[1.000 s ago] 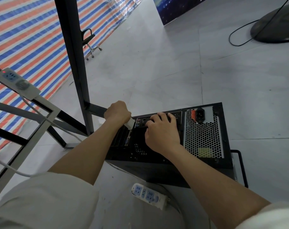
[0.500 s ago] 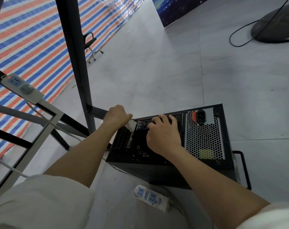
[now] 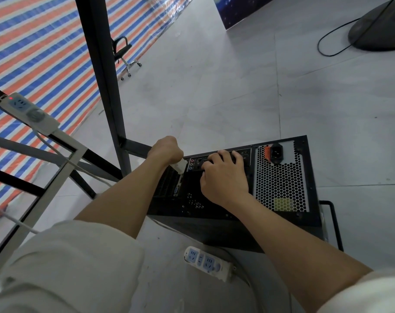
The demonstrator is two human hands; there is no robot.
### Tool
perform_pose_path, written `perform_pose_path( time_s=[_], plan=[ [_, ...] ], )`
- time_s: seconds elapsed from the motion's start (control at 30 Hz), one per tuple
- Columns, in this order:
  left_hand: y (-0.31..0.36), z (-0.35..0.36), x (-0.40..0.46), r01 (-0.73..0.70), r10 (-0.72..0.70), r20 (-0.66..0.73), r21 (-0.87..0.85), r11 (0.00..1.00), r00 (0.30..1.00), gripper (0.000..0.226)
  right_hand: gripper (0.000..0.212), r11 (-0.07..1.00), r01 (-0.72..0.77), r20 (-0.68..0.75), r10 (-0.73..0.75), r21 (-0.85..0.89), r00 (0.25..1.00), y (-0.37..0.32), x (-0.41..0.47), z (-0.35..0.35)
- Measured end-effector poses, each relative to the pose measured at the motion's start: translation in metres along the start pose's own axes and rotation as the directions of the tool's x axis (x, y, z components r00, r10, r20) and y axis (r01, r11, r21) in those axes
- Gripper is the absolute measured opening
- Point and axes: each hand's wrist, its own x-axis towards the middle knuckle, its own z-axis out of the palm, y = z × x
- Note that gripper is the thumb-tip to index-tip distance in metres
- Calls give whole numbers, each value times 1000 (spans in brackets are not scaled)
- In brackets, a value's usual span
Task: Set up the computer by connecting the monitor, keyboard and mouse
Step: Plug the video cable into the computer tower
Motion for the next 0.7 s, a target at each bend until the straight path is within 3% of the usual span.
perform_pose_path(
  time_s=[0.17,0.33,0.43,0.53,0.6,0.7],
  plan=[
    [-2,-2,3,6,-5,43,-34,999,999,16,39,1000,-1,-1,1,0,1000,0,0,1],
    [-17,-7,4,33,-18,73,-203,979,997,24,38,1000,2,-16,-2,0,1000,0,1,0],
    [-19,-7,4,-5,7,32,-58,998,999,37,38,1000,-2,-18,2,2,1000,-1,1,1],
    [-7,-5,0,-35,34,11,114,993,999,22,39,1000,-4,-17,4,2,1000,0,0,0],
    [1,-5,-2,-44,39,30,163,986,999,8,39,1000,-3,-10,3,-5,1000,0,1,0],
    [4,-5,-3,-54,47,47,165,985,998,4,39,1000,-6,-13,6,-5,1000,0,1,1]
  ],
)
